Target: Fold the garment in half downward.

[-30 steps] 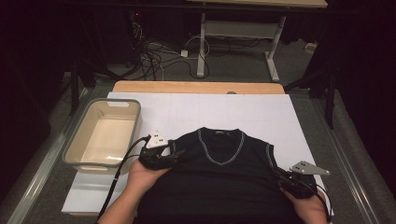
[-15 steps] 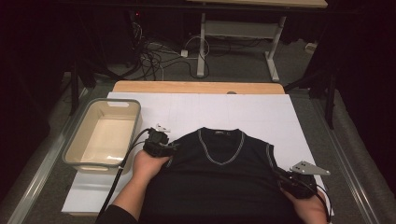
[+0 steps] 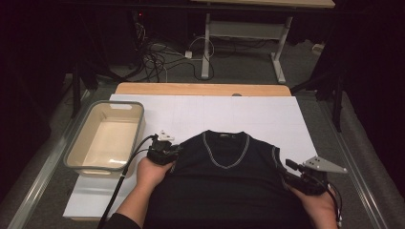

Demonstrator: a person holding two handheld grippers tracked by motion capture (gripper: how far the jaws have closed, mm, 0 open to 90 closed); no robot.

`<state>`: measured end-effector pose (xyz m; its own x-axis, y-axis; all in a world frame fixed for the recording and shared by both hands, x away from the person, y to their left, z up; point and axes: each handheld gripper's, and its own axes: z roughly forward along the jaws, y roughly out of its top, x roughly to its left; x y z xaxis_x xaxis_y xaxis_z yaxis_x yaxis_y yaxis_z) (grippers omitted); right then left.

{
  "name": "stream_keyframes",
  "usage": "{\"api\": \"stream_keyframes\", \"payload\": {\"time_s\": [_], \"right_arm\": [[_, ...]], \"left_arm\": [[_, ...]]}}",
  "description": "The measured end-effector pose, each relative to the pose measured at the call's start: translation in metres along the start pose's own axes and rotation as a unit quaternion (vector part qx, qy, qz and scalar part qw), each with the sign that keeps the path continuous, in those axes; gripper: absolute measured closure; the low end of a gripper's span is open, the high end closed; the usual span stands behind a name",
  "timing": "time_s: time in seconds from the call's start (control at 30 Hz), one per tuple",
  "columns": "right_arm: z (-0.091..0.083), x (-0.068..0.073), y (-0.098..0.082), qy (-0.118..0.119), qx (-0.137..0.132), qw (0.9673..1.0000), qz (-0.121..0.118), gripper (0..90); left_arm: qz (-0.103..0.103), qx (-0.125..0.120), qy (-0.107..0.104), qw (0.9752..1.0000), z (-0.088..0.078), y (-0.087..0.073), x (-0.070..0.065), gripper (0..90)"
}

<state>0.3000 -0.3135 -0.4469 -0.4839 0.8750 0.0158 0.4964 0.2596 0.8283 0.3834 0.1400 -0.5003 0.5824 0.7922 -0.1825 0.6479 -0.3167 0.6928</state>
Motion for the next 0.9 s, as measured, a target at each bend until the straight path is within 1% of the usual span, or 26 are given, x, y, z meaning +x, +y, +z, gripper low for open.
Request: {"api": "stream_keyframes", "payload": {"time_s": [0.03, 0.1, 0.17, 0.23, 0.3, 0.37, 0.4, 0.43, 0.47, 0.5, 0.6, 0.67, 0.77, 0.83, 0.9], "right_arm": [[0.002, -0.002, 0.009, -0.003, -0.003, 1.0000, 0.000, 56.5], [0.009, -0.005, 0.021, -0.014, -0.001, 0.9999, -0.001, 54.8], [0.022, -0.012, 0.032, -0.027, 0.007, 0.9996, 0.005, 52.6], [0.035, -0.019, 0.035, -0.037, 0.017, 0.9991, 0.014, 50.7], [0.054, -0.027, 0.036, -0.045, 0.047, 0.9976, 0.022, 49.4], [0.065, -0.032, 0.036, -0.051, 0.065, 0.9961, 0.031, 48.3], [0.071, -0.034, 0.035, -0.057, 0.077, 0.9948, 0.034, 46.6], [0.078, -0.036, 0.033, -0.060, 0.096, 0.9927, 0.040, 43.3], [0.082, -0.037, 0.031, -0.059, 0.110, 0.9912, 0.044, 42.0], [0.085, -0.038, 0.029, -0.057, 0.128, 0.9889, 0.049, 40.8], [0.085, -0.033, 0.027, -0.063, 0.126, 0.9887, 0.051, 49.0], [0.084, -0.030, 0.025, -0.058, 0.121, 0.9897, 0.049, 58.2], [0.084, -0.025, 0.023, -0.048, 0.110, 0.9922, 0.035, 72.6], [0.083, -0.023, 0.022, -0.043, 0.106, 0.9930, 0.029, 78.1], [0.082, -0.022, 0.020, -0.038, 0.100, 0.9939, 0.025, 80.9]], "left_arm": [[0.001, 0.000, 0.001, 1.0000, 0.000, 0.000, 0.000, 73.3], [0.003, -0.001, 0.002, 1.0000, 0.000, 0.000, 0.000, 73.3], [0.003, -0.002, 0.002, 1.0000, 0.000, -0.001, 0.000, 73.3], [0.005, -0.004, 0.005, 1.0000, 0.000, -0.001, -0.001, 73.3], [0.009, -0.005, 0.010, 0.9999, 0.000, -0.002, -0.003, 73.3], [0.010, -0.006, 0.010, 0.9999, -0.001, -0.002, -0.003, 73.3], [0.009, -0.006, 0.008, 0.9999, -0.001, -0.002, -0.003, 73.3], [0.009, -0.006, 0.007, 0.9999, -0.001, -0.002, -0.003, 73.3], [0.008, -0.006, 0.006, 0.9999, -0.001, -0.002, -0.002, 73.3], [0.008, -0.006, 0.006, 0.9999, -0.001, -0.002, -0.002, 73.3], [0.009, -0.006, 0.007, 0.9999, -0.001, -0.002, -0.003, 73.3], [0.008, -0.006, 0.008, 0.9999, -0.001, -0.003, -0.003, 73.3], [0.010, -0.006, 0.009, 0.9999, -0.001, -0.003, -0.004, 73.4], [0.010, -0.007, 0.009, 0.9999, -0.001, -0.003, -0.004, 73.9], [0.009, -0.006, 0.007, 0.9999, -0.002, -0.003, -0.003, 74.3]]}}
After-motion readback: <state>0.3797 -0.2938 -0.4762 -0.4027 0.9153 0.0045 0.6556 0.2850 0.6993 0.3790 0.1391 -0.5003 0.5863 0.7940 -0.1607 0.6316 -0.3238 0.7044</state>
